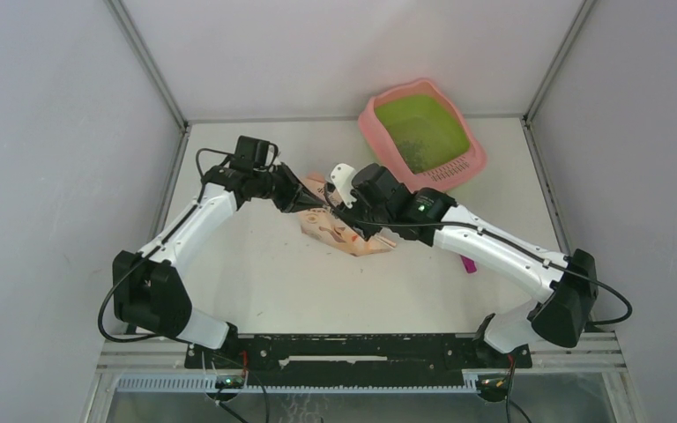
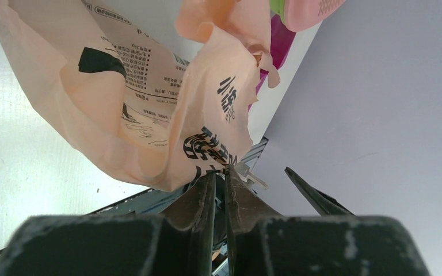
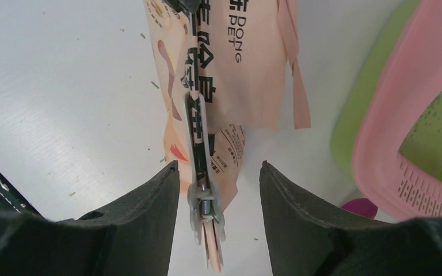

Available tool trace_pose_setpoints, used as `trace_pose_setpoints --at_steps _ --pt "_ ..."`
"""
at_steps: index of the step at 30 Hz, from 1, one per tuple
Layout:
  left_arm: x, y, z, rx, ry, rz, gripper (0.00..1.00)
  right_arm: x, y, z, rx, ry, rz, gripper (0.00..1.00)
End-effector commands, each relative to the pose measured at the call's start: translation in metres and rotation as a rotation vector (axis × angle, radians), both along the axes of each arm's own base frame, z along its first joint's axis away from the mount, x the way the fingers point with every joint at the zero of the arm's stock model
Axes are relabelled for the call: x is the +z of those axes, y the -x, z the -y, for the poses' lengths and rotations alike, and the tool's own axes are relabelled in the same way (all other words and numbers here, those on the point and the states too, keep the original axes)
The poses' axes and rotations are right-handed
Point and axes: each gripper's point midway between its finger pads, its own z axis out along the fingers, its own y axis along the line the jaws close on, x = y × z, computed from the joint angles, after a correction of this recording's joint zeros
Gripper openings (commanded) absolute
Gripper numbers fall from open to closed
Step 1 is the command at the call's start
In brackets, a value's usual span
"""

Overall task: Fill the litter box with clean litter
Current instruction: Clamp the cat litter bag at the center of the board.

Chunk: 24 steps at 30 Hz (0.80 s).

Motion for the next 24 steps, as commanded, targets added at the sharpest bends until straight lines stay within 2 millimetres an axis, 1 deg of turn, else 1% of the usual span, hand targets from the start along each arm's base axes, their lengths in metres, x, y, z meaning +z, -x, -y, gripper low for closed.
trace_pose_setpoints --at_steps 1,5,10,15,17,24 --pt "0.01 -0.003 -0.002 -0.015 0.025 0.064 0.14 0.022 -0.006 -0.015 0.046 -0.056 0.039 0.59" --pt "0.01 -0.003 -0.002 -0.015 0.026 0.065 0.14 0.018 -0.004 -0.02 0.071 -0.061 0.019 0.57" --pt "0.012 -0.004 -0.003 -0.014 0.03 0.068 0.14 0.013 -0.003 -0.028 0.093 -0.047 -0.013 0.51" --pt "0.013 -0.004 -0.004 -0.011 0.032 0.071 0.13 0.002 -0.007 -0.036 0.101 -0.014 -0.037 0.43" --pt "0.014 -0.004 -0.004 -0.011 0.033 0.073 0.14 -0.006 -0.009 -0.038 0.102 0.008 -0.05 0.37" --pt "0.017 -0.005 -0.005 -0.007 0.036 0.077 0.14 -0.018 -0.016 -0.04 0.083 0.059 -0.071 0.1"
